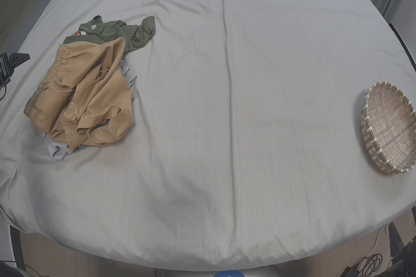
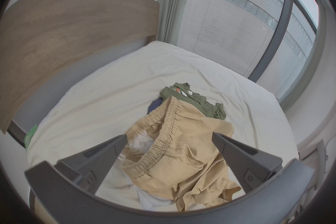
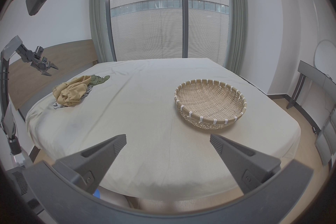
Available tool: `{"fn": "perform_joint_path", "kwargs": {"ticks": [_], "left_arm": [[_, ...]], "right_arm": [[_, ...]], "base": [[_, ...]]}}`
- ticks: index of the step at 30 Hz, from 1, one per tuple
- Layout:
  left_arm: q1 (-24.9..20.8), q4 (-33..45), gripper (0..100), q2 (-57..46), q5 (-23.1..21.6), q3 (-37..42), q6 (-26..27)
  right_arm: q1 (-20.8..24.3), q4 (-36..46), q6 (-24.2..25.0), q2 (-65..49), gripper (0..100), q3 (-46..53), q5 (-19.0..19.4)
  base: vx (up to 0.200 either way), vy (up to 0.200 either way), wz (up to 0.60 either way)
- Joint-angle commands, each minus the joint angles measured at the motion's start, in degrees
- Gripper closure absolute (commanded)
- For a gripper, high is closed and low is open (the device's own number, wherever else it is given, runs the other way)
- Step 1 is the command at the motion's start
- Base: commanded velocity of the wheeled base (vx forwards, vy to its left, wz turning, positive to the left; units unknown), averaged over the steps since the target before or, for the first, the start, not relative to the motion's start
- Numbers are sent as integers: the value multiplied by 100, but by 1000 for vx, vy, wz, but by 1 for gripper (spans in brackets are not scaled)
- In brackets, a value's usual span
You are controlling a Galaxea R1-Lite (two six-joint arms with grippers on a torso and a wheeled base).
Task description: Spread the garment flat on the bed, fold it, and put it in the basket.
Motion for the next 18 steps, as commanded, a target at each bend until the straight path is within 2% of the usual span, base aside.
{"fn": "perform_joint_path", "kwargs": {"ticks": [1,4,18], "left_arm": [[141,-74,0,400,-414,-46,-13],[158,-83,0,532,-546,-20,-21],[229,-628,0,1261,-528,-55,-4]], "right_arm": [[1,-4,10,-31,0,92,-1],[1,-4,19,-40,0,92,-10],[1,-4,10,-31,0,92,-1]], "base": [[0,0,0],[0,0,0],[0,0,0]]}}
